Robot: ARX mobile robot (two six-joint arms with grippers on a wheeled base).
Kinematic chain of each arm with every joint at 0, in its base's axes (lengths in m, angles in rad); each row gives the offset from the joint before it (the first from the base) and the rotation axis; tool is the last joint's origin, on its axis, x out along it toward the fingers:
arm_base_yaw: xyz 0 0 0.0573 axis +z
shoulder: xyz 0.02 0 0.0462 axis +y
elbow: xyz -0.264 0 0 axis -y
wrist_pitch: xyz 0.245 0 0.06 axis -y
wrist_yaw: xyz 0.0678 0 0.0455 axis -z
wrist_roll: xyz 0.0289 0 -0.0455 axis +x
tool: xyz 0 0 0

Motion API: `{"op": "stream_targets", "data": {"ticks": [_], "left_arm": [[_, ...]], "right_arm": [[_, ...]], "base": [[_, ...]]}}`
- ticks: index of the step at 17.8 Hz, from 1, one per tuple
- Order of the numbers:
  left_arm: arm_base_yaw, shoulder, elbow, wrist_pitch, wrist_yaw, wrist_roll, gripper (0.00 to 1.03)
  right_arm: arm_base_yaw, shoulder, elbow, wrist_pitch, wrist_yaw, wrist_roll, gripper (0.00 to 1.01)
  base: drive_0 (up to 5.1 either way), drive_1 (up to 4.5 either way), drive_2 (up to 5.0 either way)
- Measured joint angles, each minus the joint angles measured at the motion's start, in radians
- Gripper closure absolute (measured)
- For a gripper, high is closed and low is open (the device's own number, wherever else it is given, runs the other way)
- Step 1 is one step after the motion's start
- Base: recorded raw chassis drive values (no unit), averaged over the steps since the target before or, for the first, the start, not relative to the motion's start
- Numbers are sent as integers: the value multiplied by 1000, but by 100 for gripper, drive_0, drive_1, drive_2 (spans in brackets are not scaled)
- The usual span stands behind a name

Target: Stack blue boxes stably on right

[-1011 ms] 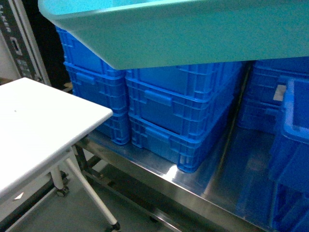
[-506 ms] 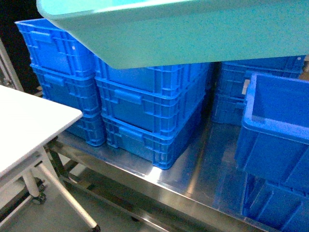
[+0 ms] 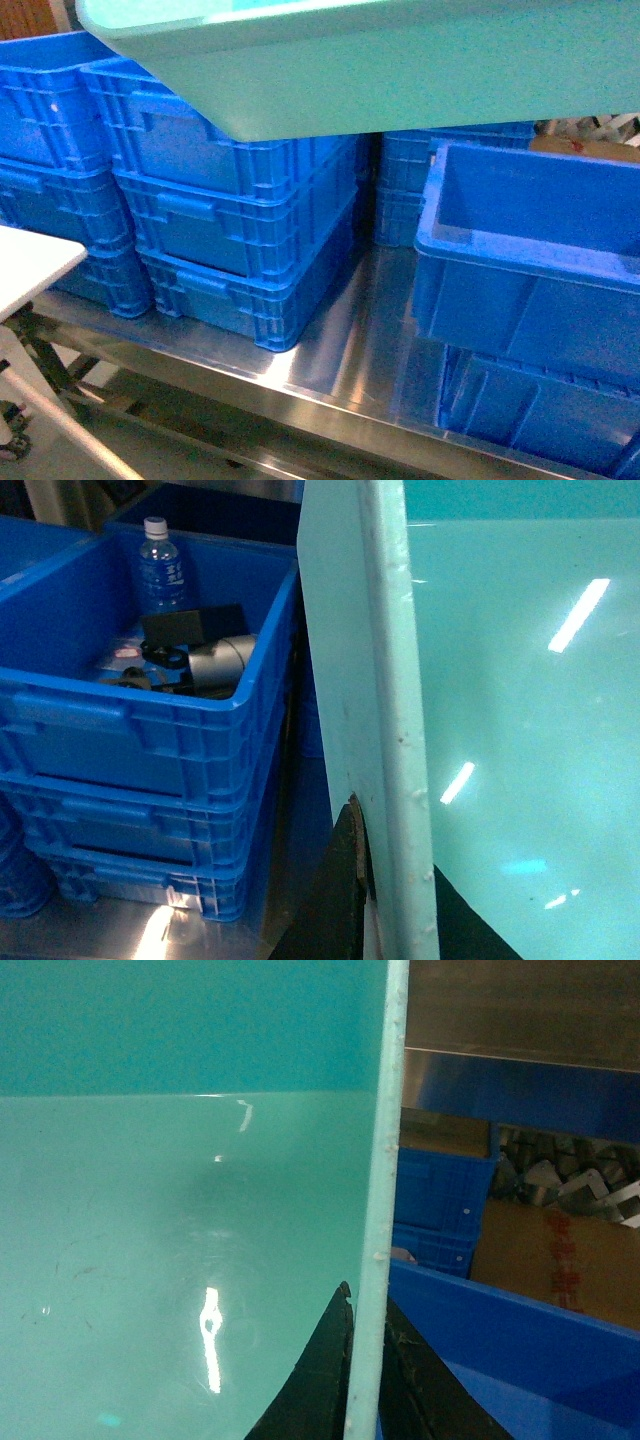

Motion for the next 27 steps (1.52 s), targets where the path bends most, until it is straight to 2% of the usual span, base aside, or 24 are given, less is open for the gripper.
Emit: {"op": "stream_targets", "data": {"ticks": [9, 16, 27], "left_arm": [[3, 0, 0, -2, 1, 0, 101], [0, 0, 0, 1, 1, 0, 101], [3, -2, 0, -3, 0, 1, 101]], "right_arm": [[5, 0, 0, 3, 3, 0, 94], [0, 0, 0, 0, 0, 0, 94], [2, 1, 0, 1, 0, 0, 94]], "base": [[272, -455, -332], [-120, -120, -120], [72, 72, 72]]}}
